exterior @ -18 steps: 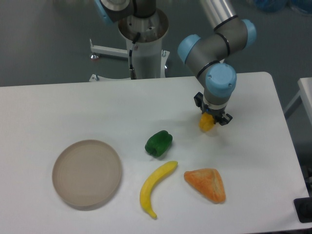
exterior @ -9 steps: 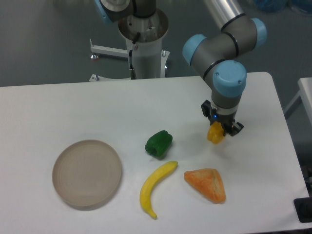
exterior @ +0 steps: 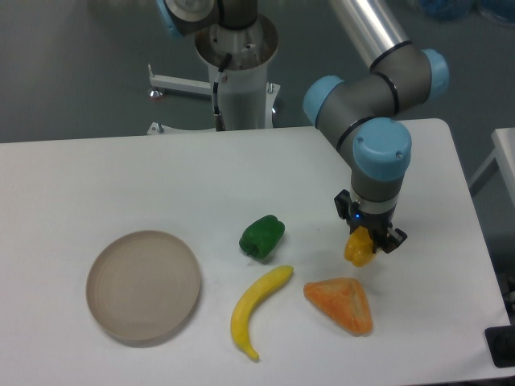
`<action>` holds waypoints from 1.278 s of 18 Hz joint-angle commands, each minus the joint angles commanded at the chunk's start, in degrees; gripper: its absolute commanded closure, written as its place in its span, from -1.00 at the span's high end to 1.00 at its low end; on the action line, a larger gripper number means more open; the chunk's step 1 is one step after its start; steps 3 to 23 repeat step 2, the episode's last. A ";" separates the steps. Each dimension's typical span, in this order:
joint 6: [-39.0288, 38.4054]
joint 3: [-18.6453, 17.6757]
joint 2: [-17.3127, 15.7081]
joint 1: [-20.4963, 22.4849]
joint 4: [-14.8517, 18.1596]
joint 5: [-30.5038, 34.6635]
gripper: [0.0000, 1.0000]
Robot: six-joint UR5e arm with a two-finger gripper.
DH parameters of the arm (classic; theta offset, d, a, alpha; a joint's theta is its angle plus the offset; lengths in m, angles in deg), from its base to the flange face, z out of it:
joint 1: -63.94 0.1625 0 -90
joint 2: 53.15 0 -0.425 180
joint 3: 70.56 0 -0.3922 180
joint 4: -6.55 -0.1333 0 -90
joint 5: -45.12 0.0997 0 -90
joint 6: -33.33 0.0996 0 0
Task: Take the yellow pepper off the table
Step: 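Lift the gripped yellow pepper up off the table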
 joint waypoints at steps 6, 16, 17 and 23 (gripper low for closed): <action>0.00 0.00 0.00 0.00 -0.09 0.00 -0.27; 0.00 0.00 0.00 0.00 -0.09 0.00 -0.27; 0.00 0.00 0.00 0.00 -0.09 0.00 -0.27; 0.00 0.00 0.00 0.00 -0.09 0.00 -0.27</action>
